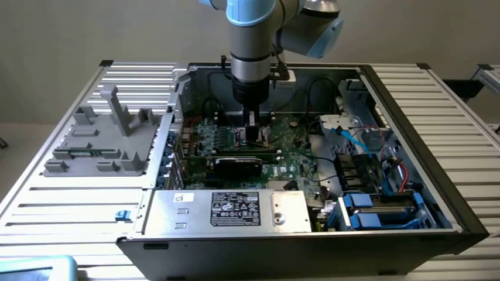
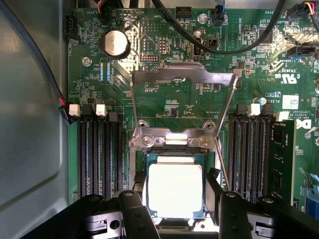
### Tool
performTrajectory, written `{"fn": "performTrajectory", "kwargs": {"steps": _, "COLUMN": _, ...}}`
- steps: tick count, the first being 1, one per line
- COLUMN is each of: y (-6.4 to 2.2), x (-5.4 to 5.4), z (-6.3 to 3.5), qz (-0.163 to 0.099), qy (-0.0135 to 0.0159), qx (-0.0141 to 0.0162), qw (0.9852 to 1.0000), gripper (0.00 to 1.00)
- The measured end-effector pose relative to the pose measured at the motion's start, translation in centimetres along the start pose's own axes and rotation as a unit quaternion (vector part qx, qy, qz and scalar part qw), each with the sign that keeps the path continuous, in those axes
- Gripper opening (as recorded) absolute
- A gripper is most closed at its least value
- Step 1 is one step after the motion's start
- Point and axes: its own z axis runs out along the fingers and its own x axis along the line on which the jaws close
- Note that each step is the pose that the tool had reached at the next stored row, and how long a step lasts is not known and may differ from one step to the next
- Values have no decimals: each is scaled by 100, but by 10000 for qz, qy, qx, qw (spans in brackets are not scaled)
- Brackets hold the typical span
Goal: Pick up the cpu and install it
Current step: 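Place the cpu into insertion slot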
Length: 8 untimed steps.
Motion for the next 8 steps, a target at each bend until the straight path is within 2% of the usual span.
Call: {"fn": "performTrajectory", "kwargs": {"steps": 8, "y": 0, "x": 3, "z": 0, "qz": -2, "qy": -36, "qx": 0, "qw": 10000, "gripper": 55}}
